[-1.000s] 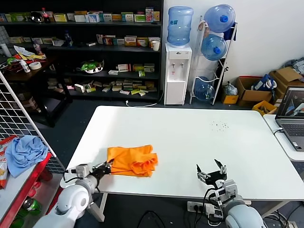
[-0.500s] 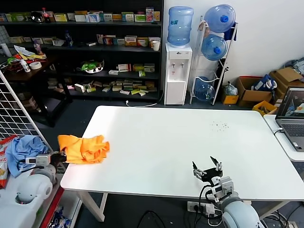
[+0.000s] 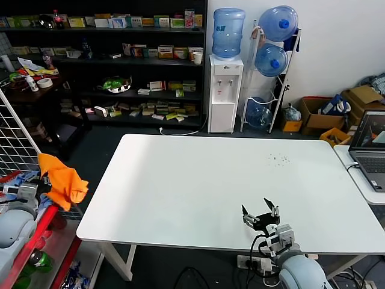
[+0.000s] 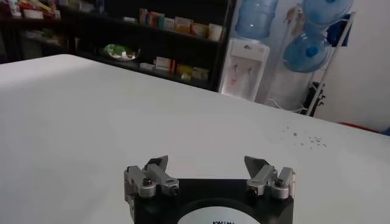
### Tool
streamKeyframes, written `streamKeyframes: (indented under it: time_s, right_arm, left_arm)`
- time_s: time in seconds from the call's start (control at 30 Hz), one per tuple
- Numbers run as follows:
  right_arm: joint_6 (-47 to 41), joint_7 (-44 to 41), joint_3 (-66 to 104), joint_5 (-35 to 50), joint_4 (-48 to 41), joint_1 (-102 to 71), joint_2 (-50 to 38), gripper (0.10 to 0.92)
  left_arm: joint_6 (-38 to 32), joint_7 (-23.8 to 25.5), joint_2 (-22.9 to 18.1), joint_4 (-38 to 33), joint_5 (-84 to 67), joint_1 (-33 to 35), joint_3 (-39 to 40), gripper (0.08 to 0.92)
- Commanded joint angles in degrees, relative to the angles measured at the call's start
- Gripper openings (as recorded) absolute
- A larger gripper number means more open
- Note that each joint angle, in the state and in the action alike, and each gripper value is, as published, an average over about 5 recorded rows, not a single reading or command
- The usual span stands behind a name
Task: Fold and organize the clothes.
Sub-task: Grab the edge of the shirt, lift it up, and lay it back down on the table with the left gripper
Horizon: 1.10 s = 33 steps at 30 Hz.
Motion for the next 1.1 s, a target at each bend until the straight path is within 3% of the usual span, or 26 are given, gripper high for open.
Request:
streamKeyframes:
  time_s: [0.03, 0.37, 0.77, 1.1]
  right_arm:
    - [0.25, -0.1, -0.06, -0.11, -0.05, -0.12, 0.17, 0.823]
    - [0.34, -0.11, 0.65, -0.93, 0.8, -1.93, 0.43, 0.823]
    - [0.64, -0.23, 1.0, -2.01, 0.92, -2.5, 0.35, 0.823]
    - [0.58, -0.5, 0.96, -2.08, 0.43, -1.75, -0.19, 0.823]
  left_arm:
    - [-0.85, -0.19, 5.26, -0.19, 1.94, -0.22, 1.12, 0.156]
    - [1.08, -0.51, -3.35, -4.74, 3.69, 0.61, 8.91, 0.156]
    - [4.63, -3.28, -12.16, -16.14, -1.53, 1.44, 14.23, 0.156]
    - [4.23, -5.47, -18.8, -18.23, -2.51, 0.97, 16.21, 0.156]
